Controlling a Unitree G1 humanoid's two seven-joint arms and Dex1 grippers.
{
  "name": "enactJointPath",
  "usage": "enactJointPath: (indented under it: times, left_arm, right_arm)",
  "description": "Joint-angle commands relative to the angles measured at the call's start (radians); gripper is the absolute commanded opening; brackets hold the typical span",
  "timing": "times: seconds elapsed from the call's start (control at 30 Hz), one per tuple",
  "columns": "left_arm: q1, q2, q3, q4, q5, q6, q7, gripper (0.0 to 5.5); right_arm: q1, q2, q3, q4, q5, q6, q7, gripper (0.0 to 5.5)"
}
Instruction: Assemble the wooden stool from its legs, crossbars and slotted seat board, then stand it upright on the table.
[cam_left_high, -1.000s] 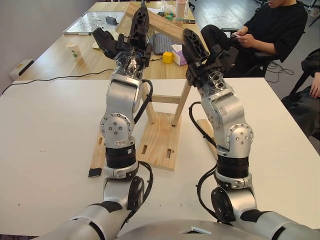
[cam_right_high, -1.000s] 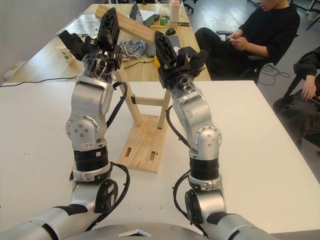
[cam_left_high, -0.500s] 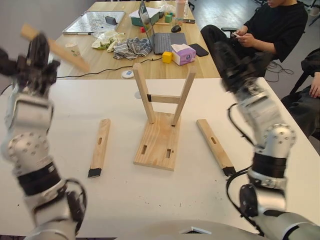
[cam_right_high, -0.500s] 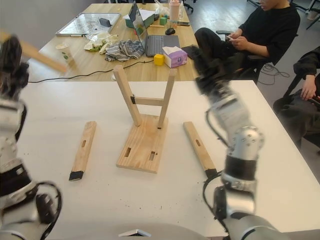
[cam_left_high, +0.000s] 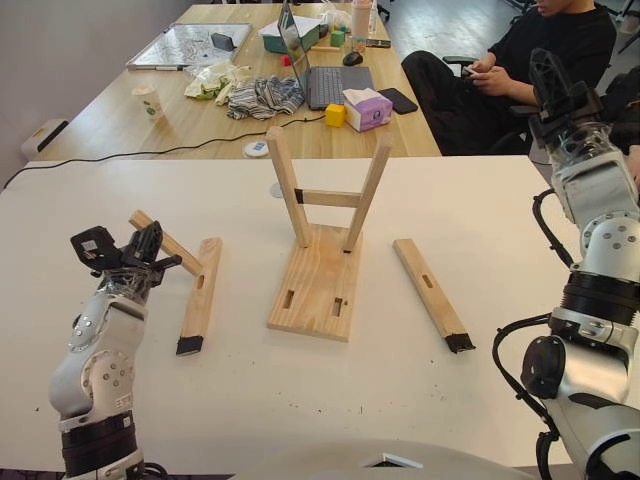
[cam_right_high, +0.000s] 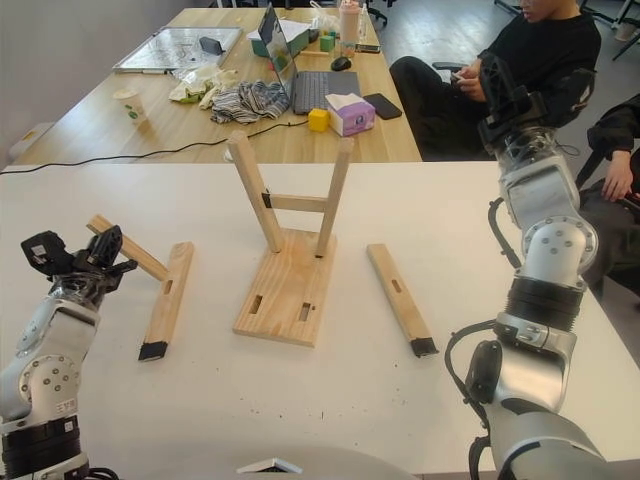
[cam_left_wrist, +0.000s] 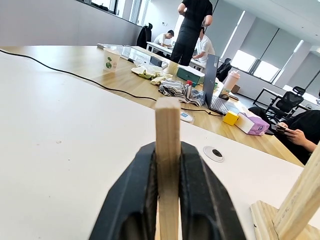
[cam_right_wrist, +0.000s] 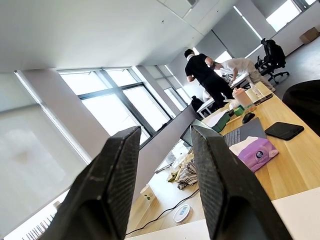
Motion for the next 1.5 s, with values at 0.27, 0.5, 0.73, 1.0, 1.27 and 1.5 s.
enactJointPath:
  times: [0.27,0.5,0.73,1.0,1.27,1.5]
  left_arm:
    - [-0.015,-0.065,0.058,0.1,0.024,-0.05,-0.02,0.37]
    - [-0.02,-0.103,0.067,0.143,0.027,-0.065,-0.031,0.37]
    - [-0.031,-0.132,0.073,0.164,0.037,-0.08,-0.031,0.37]
    - [0.029,-0.12,0.012,0.207,0.192,-0.205,-0.107,0.37]
    - [0.093,-0.168,-0.095,0.287,0.38,-0.411,-0.152,0.37]
    - [0.147,-0.248,-0.176,0.376,0.471,-0.426,-0.099,0.37]
  right_arm:
    - [-0.029,0.038,-0.009,-0.015,-0.031,0.047,0.006,1.81]
    - [-0.037,0.057,-0.011,-0.014,-0.043,0.065,0.018,1.81]
    - [-0.033,0.066,-0.005,-0.023,-0.044,0.078,0.026,1.81]
    - [-0.019,0.079,-0.009,-0.044,-0.05,0.09,0.034,1.81]
    - [-0.009,0.093,-0.006,-0.061,-0.055,0.101,0.043,1.81]
    - [-0.022,0.098,0.011,-0.046,-0.077,0.1,0.065,1.81]
